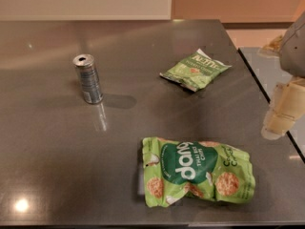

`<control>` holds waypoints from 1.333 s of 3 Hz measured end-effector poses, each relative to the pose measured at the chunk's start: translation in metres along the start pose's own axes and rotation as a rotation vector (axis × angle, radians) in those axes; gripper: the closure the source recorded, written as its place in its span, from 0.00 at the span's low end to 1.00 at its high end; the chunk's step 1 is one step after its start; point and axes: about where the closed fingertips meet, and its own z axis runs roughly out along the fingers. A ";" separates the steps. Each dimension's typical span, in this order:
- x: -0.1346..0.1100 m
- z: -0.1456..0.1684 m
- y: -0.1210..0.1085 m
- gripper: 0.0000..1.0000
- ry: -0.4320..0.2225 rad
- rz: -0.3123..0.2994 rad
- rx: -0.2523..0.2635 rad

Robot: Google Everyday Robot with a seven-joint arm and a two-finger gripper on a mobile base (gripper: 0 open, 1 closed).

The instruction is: Pick green rice chip bag

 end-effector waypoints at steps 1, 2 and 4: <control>-0.002 0.021 0.017 0.00 -0.042 -0.049 -0.051; -0.009 0.044 0.040 0.00 -0.078 -0.090 -0.120; -0.029 0.087 0.086 0.00 -0.106 -0.151 -0.249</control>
Offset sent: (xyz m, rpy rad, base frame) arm -0.0428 0.0435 -0.0884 0.1172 0.1687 0.2115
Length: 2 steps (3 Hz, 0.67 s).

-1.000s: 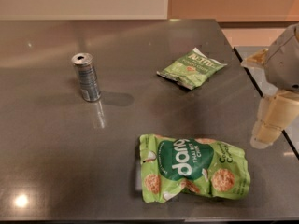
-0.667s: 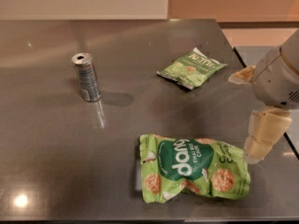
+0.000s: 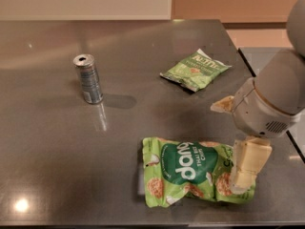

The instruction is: Pick green rice chip bag

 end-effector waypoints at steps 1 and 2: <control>-0.010 0.018 0.014 0.00 -0.002 -0.035 -0.029; -0.018 0.031 0.024 0.16 -0.005 -0.064 -0.048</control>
Offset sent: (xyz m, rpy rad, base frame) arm -0.0344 0.0403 -0.0405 0.0064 0.0465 0.1174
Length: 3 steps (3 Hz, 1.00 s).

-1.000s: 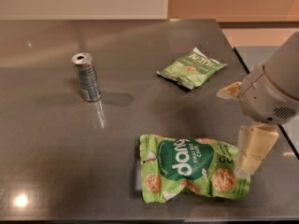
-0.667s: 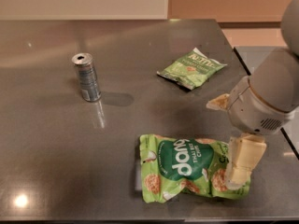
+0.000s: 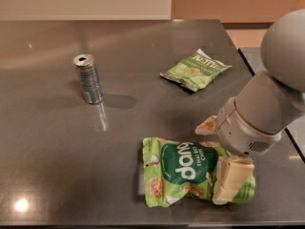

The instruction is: Pick green rice chip bag

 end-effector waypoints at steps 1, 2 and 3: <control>-0.006 0.006 0.005 0.41 -0.001 -0.010 -0.016; -0.010 0.003 0.007 0.64 0.003 -0.008 -0.028; -0.010 -0.017 0.001 0.87 0.017 0.001 -0.026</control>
Offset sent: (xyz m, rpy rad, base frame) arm -0.0085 0.0102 0.0081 -0.0123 0.0500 0.0150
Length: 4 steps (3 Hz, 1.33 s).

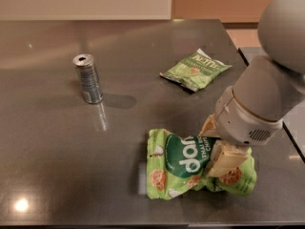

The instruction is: Pick green rice chip bag

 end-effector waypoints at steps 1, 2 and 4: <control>0.000 -0.034 -0.010 1.00 0.000 0.005 0.022; -0.005 -0.071 -0.017 1.00 -0.005 -0.006 0.052; -0.015 -0.110 -0.032 1.00 -0.030 -0.023 0.140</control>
Offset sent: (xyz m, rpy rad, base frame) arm 0.0233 -0.0249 0.1117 0.0110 -0.0573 0.0006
